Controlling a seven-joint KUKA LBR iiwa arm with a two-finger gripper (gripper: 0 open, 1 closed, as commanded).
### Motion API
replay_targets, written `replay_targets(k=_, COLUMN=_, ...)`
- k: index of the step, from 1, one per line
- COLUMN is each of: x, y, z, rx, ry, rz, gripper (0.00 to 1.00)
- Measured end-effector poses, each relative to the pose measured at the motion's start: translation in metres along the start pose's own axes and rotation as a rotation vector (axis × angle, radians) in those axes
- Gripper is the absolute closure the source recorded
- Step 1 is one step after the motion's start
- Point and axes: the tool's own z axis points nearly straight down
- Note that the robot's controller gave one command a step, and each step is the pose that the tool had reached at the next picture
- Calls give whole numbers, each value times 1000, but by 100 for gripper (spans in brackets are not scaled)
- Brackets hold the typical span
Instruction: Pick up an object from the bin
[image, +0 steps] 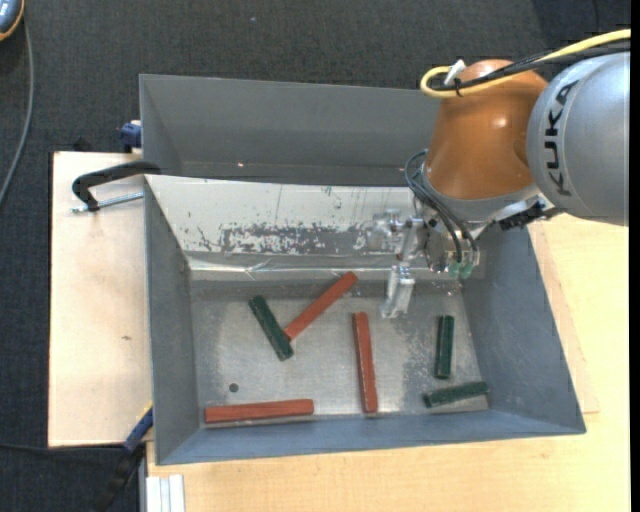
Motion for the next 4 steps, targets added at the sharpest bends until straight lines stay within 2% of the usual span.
replay_targets(k=1, x=-7, y=39, z=53, rx=0, ry=-1, rz=-180, gripper=0)
replay_targets(k=2, x=-11, y=8, z=40, rx=-1, ry=-4, rz=-185, gripper=0)
replay_targets(k=3, x=-13, y=50, z=37, rx=0, ry=-6, rz=-432, gripper=0)
replay_targets(k=4, x=-13, y=79, z=82, rx=0, ry=-8, rz=-537, gripper=0)
